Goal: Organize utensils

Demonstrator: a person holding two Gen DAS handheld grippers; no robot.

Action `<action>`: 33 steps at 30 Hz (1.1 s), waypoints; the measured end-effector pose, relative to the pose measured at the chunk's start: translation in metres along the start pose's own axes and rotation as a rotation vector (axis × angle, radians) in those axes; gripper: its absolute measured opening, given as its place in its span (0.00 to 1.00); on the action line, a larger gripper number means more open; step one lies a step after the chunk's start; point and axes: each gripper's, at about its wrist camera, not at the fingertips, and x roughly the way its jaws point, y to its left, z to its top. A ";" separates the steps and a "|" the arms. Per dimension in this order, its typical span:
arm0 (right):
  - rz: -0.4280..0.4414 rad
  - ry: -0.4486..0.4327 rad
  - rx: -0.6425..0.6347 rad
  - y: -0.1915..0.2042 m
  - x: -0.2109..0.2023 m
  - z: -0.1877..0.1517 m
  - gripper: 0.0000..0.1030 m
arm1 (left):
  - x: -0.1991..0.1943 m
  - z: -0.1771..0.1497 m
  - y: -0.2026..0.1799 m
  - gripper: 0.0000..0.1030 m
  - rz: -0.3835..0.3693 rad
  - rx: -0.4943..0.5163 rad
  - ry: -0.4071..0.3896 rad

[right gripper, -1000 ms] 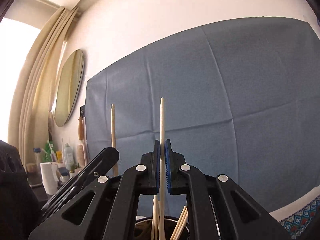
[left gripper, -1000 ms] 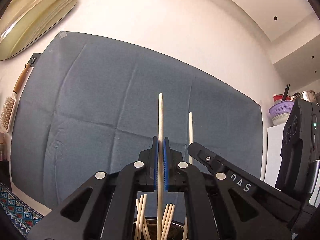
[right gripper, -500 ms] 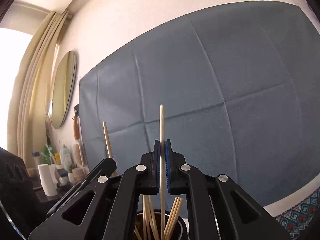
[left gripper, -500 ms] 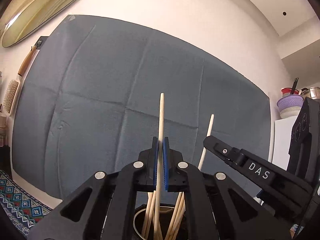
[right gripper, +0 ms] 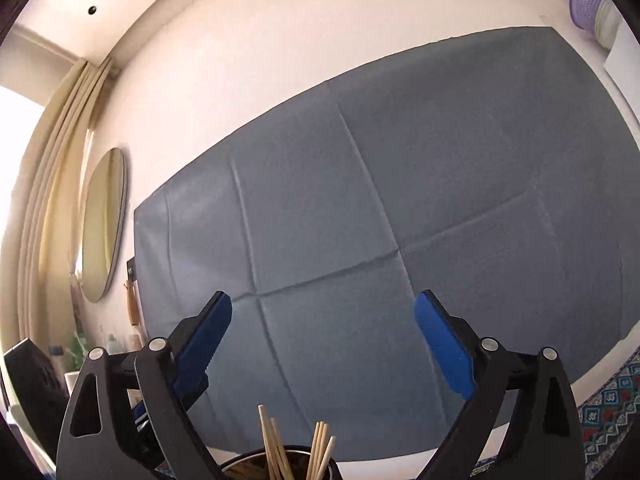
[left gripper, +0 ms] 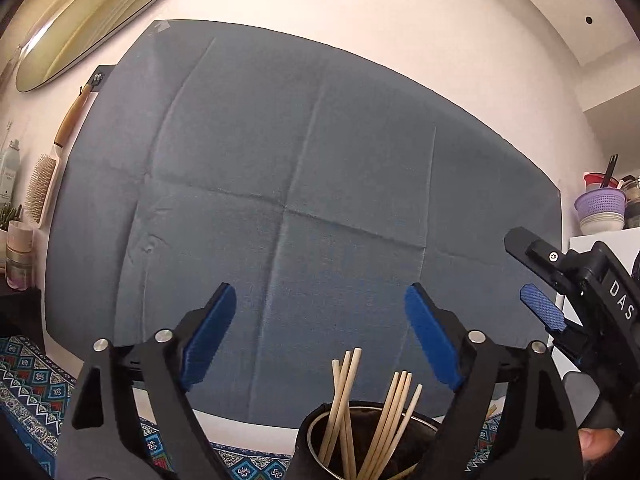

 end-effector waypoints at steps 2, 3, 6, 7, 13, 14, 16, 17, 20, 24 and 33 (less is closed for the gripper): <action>-0.017 -0.024 0.012 -0.003 -0.005 0.005 0.91 | -0.002 0.003 -0.003 0.95 -0.011 0.006 0.004; -0.014 -0.029 0.019 -0.004 -0.006 0.007 0.92 | -0.003 0.004 -0.005 0.95 -0.016 0.014 0.006; -0.015 -0.031 0.032 -0.004 -0.009 0.015 0.92 | -0.003 0.009 -0.011 0.95 -0.007 0.048 0.027; -0.014 -0.031 0.038 -0.004 -0.010 0.017 0.93 | -0.004 0.010 -0.012 0.95 -0.006 0.051 0.034; -0.024 0.008 0.026 -0.004 -0.016 0.028 0.93 | -0.009 0.024 -0.005 0.95 0.049 0.101 0.076; -0.045 0.026 0.016 -0.003 -0.015 0.031 0.93 | -0.009 0.028 -0.003 0.95 0.059 0.103 0.090; -0.085 0.067 0.003 0.000 -0.011 0.036 0.93 | -0.011 0.034 0.000 0.95 0.099 0.123 0.106; -0.094 0.089 -0.002 0.001 -0.010 0.038 0.93 | -0.013 0.037 0.001 0.95 0.111 0.133 0.113; -0.098 0.149 -0.041 0.007 -0.009 0.045 0.93 | -0.019 0.045 0.007 0.95 0.119 0.126 0.146; -0.097 0.203 -0.109 0.017 -0.022 0.049 0.93 | -0.031 0.053 0.021 0.95 0.134 0.065 0.213; -0.145 0.329 -0.194 0.025 -0.068 0.026 0.92 | -0.071 0.046 0.043 0.95 0.206 0.089 0.286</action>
